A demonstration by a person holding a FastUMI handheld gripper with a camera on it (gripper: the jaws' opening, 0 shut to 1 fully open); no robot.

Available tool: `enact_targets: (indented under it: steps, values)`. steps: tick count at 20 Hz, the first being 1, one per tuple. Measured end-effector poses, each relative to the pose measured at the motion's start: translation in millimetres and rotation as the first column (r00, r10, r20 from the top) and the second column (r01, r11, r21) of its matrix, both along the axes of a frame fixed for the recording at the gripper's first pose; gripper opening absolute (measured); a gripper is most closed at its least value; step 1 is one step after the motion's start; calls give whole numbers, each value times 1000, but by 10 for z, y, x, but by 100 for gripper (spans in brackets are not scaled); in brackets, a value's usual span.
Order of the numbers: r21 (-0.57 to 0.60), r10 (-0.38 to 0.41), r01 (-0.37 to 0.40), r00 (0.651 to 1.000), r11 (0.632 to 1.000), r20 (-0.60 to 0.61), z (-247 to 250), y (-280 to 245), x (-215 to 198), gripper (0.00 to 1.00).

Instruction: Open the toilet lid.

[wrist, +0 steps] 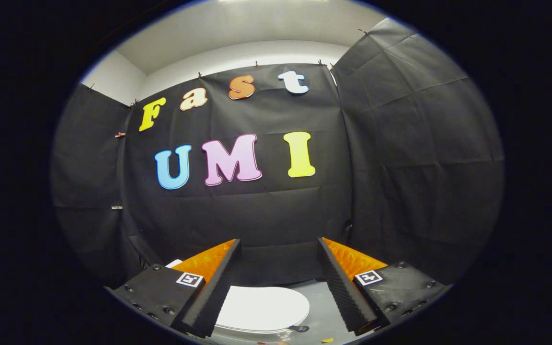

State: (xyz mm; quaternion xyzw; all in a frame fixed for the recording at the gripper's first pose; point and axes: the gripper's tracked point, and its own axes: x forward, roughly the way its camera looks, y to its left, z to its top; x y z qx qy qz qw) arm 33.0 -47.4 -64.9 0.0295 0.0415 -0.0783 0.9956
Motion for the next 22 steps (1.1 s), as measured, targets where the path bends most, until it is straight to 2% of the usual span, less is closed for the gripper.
enact_targets:
  steps: [4, 10, 16, 22]
  values:
    - [87, -66, 68, 998, 994, -25, -549, -321, 132, 99]
    - [251, -118, 160, 977, 955, -176, -1787, -839, 238, 100]
    - [385, -135, 262, 936, 885, -326, -2949, -1203, 192, 100]
    - [505, -98, 362, 875, 784, -475, -3998, -1295, 129, 100]
